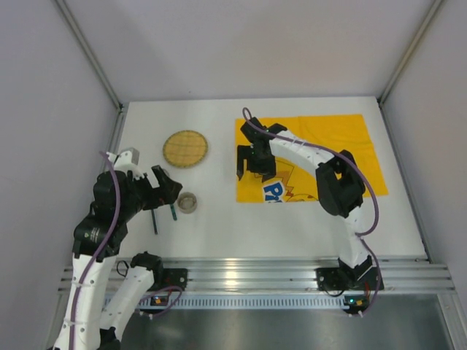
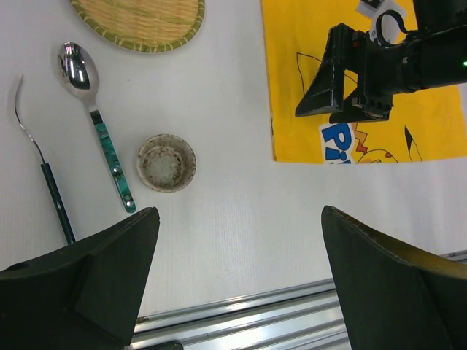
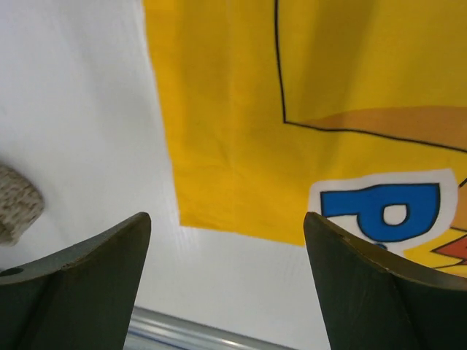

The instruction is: Set the dinner table for one person

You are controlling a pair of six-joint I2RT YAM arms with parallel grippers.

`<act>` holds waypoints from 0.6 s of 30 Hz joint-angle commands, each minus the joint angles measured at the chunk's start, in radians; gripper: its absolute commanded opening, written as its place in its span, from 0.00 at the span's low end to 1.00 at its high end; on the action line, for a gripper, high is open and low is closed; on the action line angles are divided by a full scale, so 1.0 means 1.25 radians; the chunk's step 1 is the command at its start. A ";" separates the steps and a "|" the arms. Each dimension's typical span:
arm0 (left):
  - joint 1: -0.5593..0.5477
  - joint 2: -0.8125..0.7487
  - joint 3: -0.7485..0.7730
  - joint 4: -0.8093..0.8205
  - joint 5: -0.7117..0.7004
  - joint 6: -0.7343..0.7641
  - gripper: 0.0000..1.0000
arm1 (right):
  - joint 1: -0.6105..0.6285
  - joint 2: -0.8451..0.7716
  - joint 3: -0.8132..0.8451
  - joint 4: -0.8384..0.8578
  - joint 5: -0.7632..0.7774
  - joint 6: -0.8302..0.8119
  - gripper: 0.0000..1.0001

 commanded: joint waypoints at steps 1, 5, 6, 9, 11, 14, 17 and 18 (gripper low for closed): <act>0.002 0.004 0.017 -0.012 0.000 -0.012 0.98 | -0.002 0.048 0.060 -0.066 0.104 -0.049 0.86; 0.002 -0.004 0.023 -0.025 -0.011 -0.011 0.98 | -0.035 0.094 0.084 -0.066 0.125 -0.054 0.80; 0.002 -0.004 0.025 -0.029 -0.015 -0.009 0.98 | -0.037 0.114 0.094 -0.067 0.122 -0.057 0.79; 0.002 -0.006 0.028 -0.044 -0.027 -0.005 0.98 | -0.040 0.140 0.101 -0.071 0.110 -0.063 0.78; 0.002 -0.009 0.030 -0.050 -0.034 -0.003 0.98 | -0.030 0.144 0.086 -0.066 0.093 -0.052 0.77; 0.002 -0.010 0.028 -0.052 -0.044 0.000 0.98 | -0.002 0.144 0.054 -0.045 0.055 -0.035 0.75; 0.002 -0.006 0.026 -0.050 -0.047 0.003 0.98 | 0.044 0.135 0.011 -0.016 0.012 -0.008 0.74; 0.002 -0.005 0.025 -0.050 -0.048 0.003 0.98 | 0.056 0.135 0.000 -0.006 0.000 0.007 0.74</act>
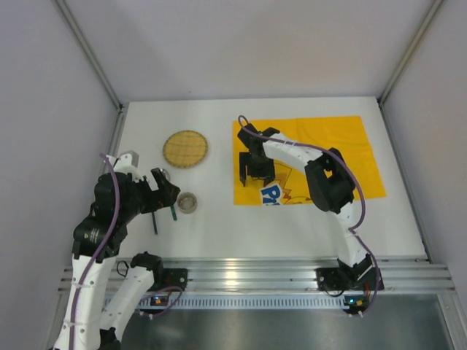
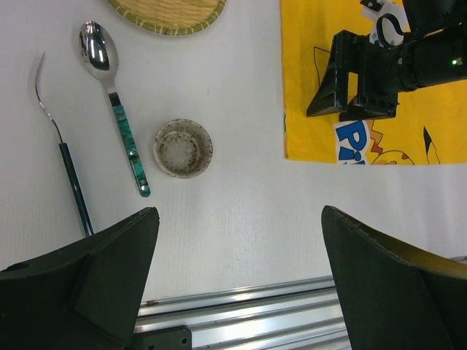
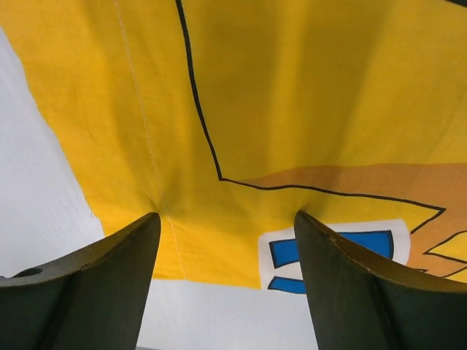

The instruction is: Set the dinner table for one person

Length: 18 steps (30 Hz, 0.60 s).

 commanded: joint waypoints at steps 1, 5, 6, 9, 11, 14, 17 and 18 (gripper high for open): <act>0.002 -0.003 0.021 -0.001 -0.018 0.002 0.98 | 0.088 0.014 -0.061 0.057 -0.095 0.050 0.74; 0.002 -0.003 0.018 0.002 -0.020 0.002 0.98 | 0.155 0.045 -0.053 0.072 -0.148 0.072 0.74; 0.002 -0.002 0.018 0.004 -0.019 0.002 0.98 | 0.170 0.053 -0.046 0.072 -0.153 0.078 0.74; 0.002 -0.002 0.015 0.005 -0.019 0.002 0.98 | 0.211 0.075 -0.020 0.071 -0.179 0.088 0.74; 0.002 -0.002 0.016 0.005 -0.018 0.001 0.98 | 0.233 0.084 -0.006 0.072 -0.194 0.093 0.74; 0.002 -0.002 0.019 0.005 -0.015 -0.001 0.98 | 0.252 0.096 0.025 0.074 -0.212 0.088 0.73; 0.002 -0.002 0.020 0.005 -0.015 -0.001 0.98 | 0.255 0.087 0.050 0.077 -0.213 0.080 0.73; 0.002 -0.004 0.020 0.004 -0.015 -0.001 0.99 | 0.255 0.081 0.056 0.077 -0.210 0.072 0.73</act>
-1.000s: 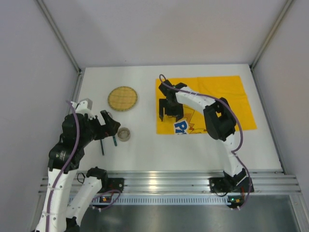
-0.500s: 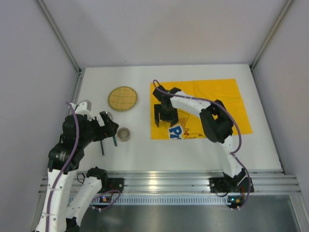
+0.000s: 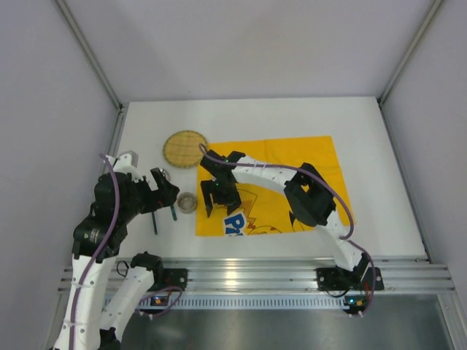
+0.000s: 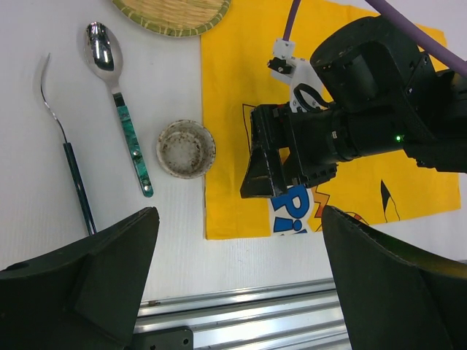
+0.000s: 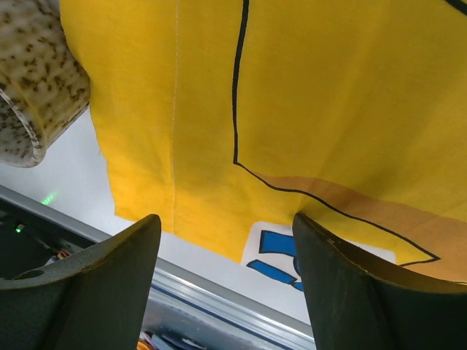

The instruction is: Set the dinner table for one person

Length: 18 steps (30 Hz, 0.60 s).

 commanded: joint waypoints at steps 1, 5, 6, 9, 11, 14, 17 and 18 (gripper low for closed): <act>0.002 -0.004 0.021 0.004 -0.002 -0.002 0.98 | 0.012 0.033 0.022 0.043 -0.013 -0.003 0.73; 0.002 -0.013 0.024 -0.001 -0.003 -0.002 0.98 | 0.012 -0.030 0.036 0.028 0.017 -0.015 0.74; 0.002 -0.014 0.024 -0.004 -0.005 -0.004 0.99 | 0.012 -0.038 0.040 0.023 0.018 -0.019 0.73; 0.002 -0.019 0.020 -0.001 -0.002 -0.007 0.99 | 0.014 -0.070 0.040 0.018 0.013 -0.012 0.73; 0.002 -0.019 0.018 -0.003 0.003 -0.011 0.99 | 0.015 -0.079 0.050 0.022 -0.001 -0.008 0.72; 0.002 -0.021 0.018 0.001 0.008 -0.013 0.98 | 0.022 -0.069 0.091 0.032 -0.014 -0.009 0.71; 0.002 -0.024 0.018 0.001 0.008 -0.013 0.99 | 0.024 -0.043 0.145 0.033 -0.013 -0.010 0.70; 0.002 -0.024 0.018 0.000 0.010 -0.015 0.99 | 0.025 -0.036 0.158 0.034 -0.012 -0.005 0.69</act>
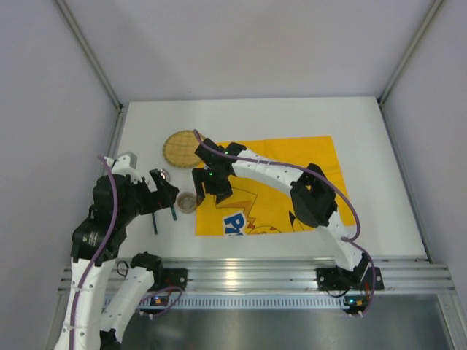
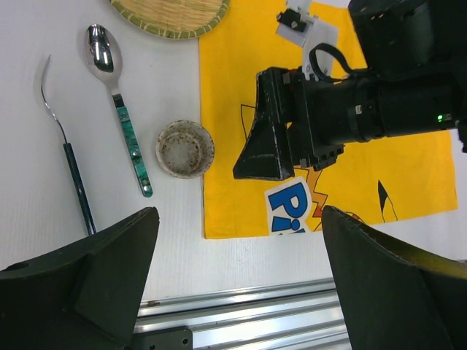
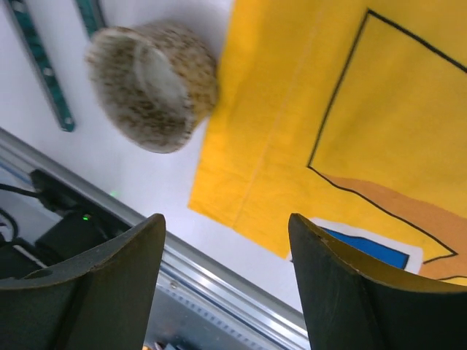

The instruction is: Set the dinner table for one person

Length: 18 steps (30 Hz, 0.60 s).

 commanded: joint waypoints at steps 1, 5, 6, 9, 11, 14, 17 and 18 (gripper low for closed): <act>0.002 -0.010 0.018 0.005 0.009 -0.014 0.99 | 0.020 -0.009 0.087 0.034 -0.009 0.001 0.68; 0.002 -0.016 0.020 -0.005 0.007 -0.014 0.98 | 0.020 0.045 0.135 0.036 -0.005 0.007 0.66; 0.002 -0.018 0.020 -0.007 0.006 -0.012 0.99 | 0.020 0.053 0.139 0.036 -0.002 0.008 0.66; 0.002 -0.022 0.024 -0.021 0.001 -0.008 0.99 | 0.021 0.077 0.145 0.041 0.004 0.007 0.64; 0.002 -0.024 0.021 -0.024 0.000 -0.006 0.98 | 0.020 0.093 0.145 0.047 0.006 0.006 0.63; 0.002 -0.030 0.012 -0.032 0.003 -0.005 0.98 | 0.021 0.115 0.156 0.053 0.006 0.008 0.61; 0.002 -0.030 0.010 -0.037 0.007 0.000 0.99 | 0.021 0.136 0.172 0.060 0.006 0.014 0.58; 0.002 -0.029 0.011 -0.038 0.008 0.001 0.99 | 0.021 0.140 0.176 0.062 0.006 0.017 0.57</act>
